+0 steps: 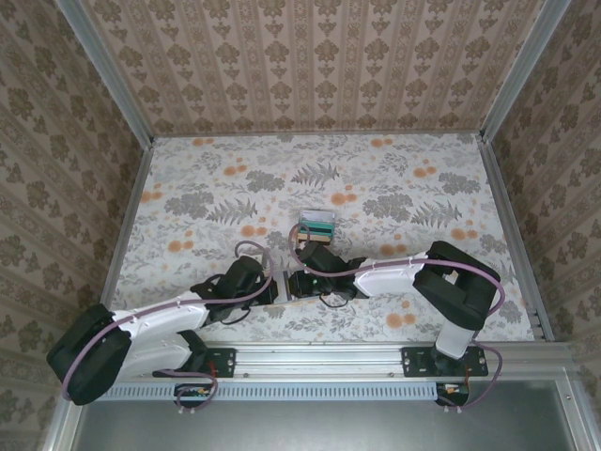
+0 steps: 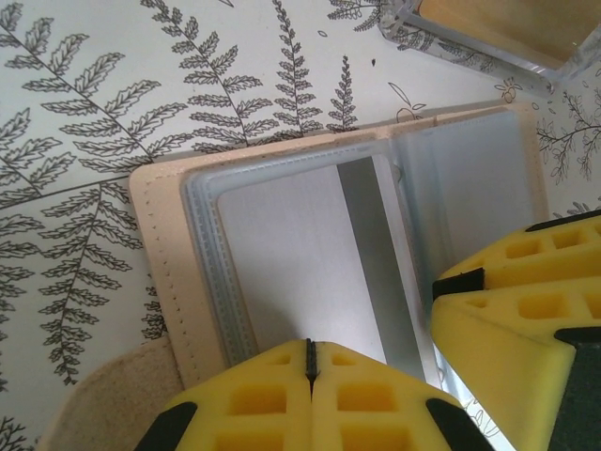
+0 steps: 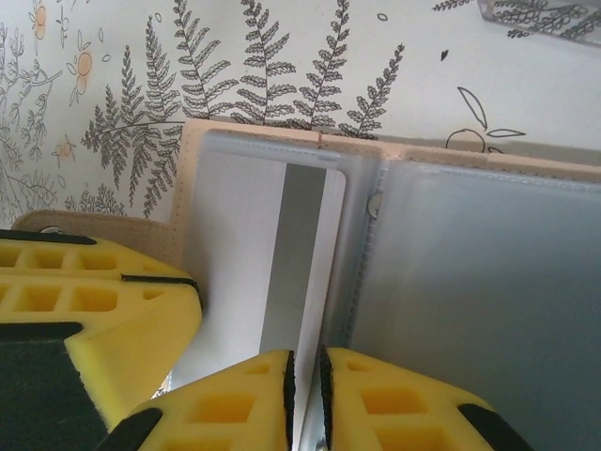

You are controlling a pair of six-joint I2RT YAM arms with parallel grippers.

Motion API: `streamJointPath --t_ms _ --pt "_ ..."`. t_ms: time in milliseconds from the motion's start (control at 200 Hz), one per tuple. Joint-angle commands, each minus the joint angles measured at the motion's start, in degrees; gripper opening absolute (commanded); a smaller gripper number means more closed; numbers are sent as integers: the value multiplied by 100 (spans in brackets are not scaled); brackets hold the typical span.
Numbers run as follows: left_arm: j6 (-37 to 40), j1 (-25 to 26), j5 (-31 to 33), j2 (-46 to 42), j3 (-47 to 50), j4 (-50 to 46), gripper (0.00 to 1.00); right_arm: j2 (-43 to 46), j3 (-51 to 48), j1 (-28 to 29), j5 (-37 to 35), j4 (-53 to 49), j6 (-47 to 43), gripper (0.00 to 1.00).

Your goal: Take the credit cards out of the card holder

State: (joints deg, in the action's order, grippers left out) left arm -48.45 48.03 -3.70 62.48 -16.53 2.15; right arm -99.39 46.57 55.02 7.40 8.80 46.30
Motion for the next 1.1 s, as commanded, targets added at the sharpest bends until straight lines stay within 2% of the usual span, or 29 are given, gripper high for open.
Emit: streamJointPath --t_ms 0,320,705,1095 --pt "-103 79 1 139 67 97 2 -116 160 39 47 -106 103 19" --pt "-134 186 55 279 6 114 2 -136 116 39 30 -106 142 19" --pt "46 124 385 -570 -47 -753 4 13 107 26 -147 -290 43 19" --pt "73 112 151 -201 -104 -410 3 287 140 26 -266 -530 -74 20"
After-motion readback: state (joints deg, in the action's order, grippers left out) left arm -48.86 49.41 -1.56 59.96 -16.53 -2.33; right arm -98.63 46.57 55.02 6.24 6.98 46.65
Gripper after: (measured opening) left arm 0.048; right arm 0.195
